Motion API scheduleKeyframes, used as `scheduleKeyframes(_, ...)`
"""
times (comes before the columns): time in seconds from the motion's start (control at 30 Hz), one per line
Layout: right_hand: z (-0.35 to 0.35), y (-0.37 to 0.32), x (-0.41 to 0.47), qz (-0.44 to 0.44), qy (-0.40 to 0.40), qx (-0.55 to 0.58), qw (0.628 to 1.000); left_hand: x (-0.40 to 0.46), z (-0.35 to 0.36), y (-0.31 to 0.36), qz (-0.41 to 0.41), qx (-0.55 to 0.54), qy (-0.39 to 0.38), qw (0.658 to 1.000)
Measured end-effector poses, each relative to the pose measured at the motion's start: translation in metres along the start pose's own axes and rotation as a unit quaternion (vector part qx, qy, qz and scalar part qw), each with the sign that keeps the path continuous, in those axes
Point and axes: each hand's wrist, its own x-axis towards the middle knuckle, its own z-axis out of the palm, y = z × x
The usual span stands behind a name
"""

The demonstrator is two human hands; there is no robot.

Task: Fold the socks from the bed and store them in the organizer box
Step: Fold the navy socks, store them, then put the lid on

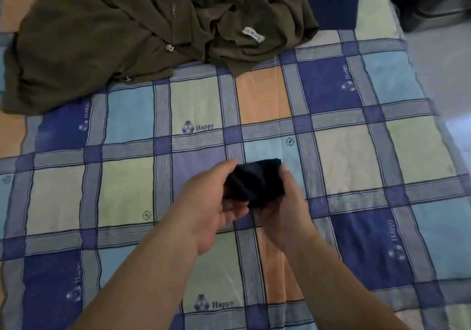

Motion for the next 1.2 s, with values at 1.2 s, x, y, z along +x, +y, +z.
scheduleKeyframes(1.2, -0.006, 0.001, 0.033, 0.016, 0.163, -0.045, 0.986, 0.077, -0.015, -0.069, 0.090, 0.063, 0.165, 0.980)
